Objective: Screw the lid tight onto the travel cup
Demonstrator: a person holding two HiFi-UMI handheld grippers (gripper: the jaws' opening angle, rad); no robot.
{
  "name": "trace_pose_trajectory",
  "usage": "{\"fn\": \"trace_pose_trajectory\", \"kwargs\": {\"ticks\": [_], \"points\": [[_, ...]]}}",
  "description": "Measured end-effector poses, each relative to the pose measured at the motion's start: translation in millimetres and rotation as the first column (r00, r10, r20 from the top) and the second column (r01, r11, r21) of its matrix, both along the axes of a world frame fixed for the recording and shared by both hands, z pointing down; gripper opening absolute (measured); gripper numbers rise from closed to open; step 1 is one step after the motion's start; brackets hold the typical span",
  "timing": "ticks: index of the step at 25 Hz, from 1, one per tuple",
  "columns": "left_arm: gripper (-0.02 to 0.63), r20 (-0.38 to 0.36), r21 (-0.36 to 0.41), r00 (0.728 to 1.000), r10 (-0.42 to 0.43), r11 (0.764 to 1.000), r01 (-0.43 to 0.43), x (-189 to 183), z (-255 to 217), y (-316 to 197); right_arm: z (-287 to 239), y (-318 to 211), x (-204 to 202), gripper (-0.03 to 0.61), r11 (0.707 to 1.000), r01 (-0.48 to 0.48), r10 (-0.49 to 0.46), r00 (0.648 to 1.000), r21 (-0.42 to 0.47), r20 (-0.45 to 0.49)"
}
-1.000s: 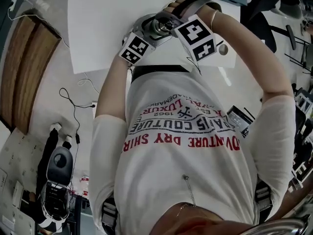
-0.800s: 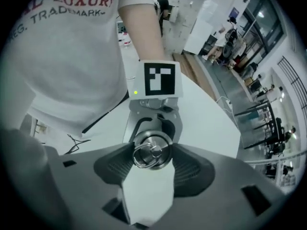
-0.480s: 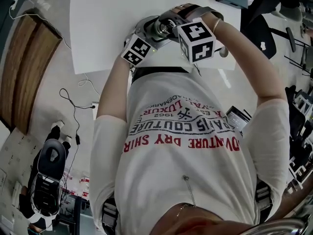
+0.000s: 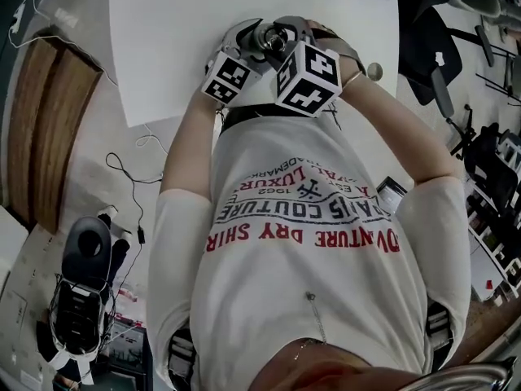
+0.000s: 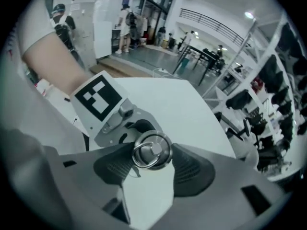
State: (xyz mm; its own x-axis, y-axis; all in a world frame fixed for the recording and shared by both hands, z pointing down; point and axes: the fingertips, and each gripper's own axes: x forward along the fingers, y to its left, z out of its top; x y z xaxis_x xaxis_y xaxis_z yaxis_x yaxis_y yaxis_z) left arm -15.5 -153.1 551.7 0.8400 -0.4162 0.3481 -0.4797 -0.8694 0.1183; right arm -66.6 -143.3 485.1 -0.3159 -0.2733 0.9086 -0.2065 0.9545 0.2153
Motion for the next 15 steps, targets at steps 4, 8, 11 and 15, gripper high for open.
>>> {"fn": "trace_pose_trajectory", "kwargs": {"ticks": [4, 8, 11, 15], "points": [[0.395, -0.003, 0.001, 1.000, 0.000, 1.000, 0.000, -2.5, -4.0, 4.2, -4.4, 1.2, -2.2, 0.253, 0.990, -0.138, 0.137, 0.990, 0.009, 0.040], [0.394, 0.002, -0.001, 1.000, -0.001, 1.000, 0.001, 4.6, -3.8, 4.4, -4.0, 5.2, 6.6, 0.255, 0.998, -0.056, 0.056, 0.998, 0.002, 0.033], [0.396, 0.004, -0.004, 1.000, 0.001, 1.000, -0.001, 13.1, -2.8, 3.7, -6.5, 10.8, 17.7, 0.296, 0.995, 0.104, -0.104, 0.994, -0.002, 0.029], [0.396, 0.007, -0.006, 1.000, 0.004, 1.000, -0.004, 19.8, -4.0, 3.7, -17.5, 16.7, 29.7, 0.299, 0.915, 0.402, -0.402, 0.915, 0.021, 0.012]]}}
